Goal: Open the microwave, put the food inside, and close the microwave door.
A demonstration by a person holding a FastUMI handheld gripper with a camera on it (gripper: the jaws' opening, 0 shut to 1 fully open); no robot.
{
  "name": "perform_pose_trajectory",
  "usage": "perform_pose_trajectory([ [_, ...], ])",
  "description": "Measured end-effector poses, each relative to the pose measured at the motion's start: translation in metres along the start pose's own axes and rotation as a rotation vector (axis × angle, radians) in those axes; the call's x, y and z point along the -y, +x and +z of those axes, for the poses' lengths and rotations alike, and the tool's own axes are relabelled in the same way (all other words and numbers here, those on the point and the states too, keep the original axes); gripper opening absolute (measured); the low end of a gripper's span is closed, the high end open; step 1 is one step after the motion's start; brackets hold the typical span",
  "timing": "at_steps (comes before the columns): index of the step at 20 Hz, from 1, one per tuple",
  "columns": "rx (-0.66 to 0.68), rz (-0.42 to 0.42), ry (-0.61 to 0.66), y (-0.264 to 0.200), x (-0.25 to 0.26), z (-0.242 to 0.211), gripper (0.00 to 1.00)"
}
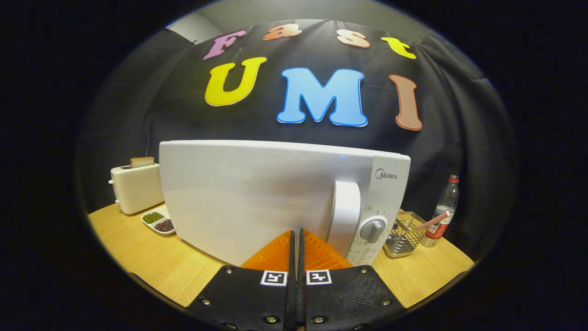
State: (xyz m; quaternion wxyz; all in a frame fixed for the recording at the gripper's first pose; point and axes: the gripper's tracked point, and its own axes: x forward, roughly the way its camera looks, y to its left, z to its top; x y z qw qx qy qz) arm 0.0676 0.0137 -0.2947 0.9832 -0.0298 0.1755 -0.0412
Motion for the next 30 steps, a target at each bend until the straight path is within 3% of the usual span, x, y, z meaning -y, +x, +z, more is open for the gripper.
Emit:
perform_pose_trajectory([
  [7,0.005,-0.037,-0.012,0.022,0.007,0.003,0.01],
  [10,0.004,-0.009,-0.021,0.019,0.009,0.005,0.01],
  [21,0.142,-0.023,0.036,-0.061,0.068,0.129,0.01],
  [23,0.199,-0.080,0.068,-0.063,0.095,0.161,0.01],
  [26,0.224,-0.239,0.148,-0.058,0.149,0.194,0.01],
  [28,0.228,-0.238,0.227,-0.058,0.148,0.208,0.04],
  [30,0.231,-0.223,0.193,-0.058,0.135,0.218,0.04],
])
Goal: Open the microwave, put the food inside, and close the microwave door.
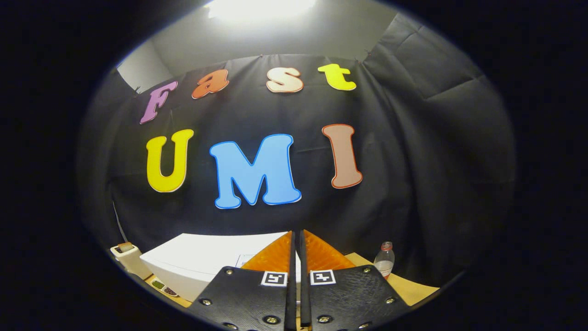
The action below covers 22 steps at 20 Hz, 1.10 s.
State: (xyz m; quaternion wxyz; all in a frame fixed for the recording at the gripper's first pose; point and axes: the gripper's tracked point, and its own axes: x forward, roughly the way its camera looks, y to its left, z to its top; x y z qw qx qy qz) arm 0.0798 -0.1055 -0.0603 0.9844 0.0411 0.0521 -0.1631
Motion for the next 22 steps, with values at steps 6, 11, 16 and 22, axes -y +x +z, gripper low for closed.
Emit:
perform_pose_trajectory([
  [6,0.006,0.125,-0.033,-0.019,-0.046,0.009,0.04],
  [11,0.045,0.233,-0.066,-0.060,-0.070,0.018,0.04],
  [16,0.026,0.319,-0.071,-0.082,-0.087,0.015,0.04],
  [22,0.056,0.215,-0.073,-0.084,-0.085,0.026,0.74],
])
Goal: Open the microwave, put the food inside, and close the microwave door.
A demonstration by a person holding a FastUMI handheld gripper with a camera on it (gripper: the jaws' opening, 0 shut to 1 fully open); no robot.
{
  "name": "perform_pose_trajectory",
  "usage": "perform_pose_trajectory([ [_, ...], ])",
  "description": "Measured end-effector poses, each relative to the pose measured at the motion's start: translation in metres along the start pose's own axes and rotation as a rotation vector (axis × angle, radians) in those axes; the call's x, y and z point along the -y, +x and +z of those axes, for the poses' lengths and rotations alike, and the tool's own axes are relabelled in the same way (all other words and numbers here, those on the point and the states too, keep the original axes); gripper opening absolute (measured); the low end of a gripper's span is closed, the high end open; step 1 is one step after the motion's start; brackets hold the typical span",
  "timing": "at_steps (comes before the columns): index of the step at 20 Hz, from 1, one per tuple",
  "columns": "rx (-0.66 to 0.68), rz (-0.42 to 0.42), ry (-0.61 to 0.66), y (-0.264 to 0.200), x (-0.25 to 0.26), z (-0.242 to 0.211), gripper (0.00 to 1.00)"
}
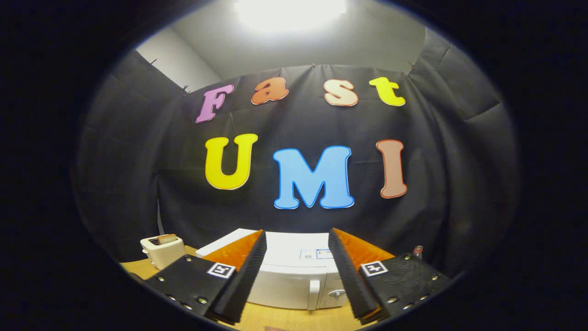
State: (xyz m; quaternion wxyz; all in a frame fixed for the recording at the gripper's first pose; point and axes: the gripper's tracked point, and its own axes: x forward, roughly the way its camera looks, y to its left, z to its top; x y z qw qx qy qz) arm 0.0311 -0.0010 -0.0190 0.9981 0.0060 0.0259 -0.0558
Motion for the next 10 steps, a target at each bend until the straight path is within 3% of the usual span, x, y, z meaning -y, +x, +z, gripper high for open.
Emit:
perform_pose_trajectory([
  [1,0.012,-0.002,-0.006,-0.002,-0.002,0.002,0.98],
  [5,-0.010,0.050,0.024,-0.001,-0.014,-0.004,0.98],
  [10,-0.052,0.017,0.020,0.006,-0.005,-0.015,0.98],
])
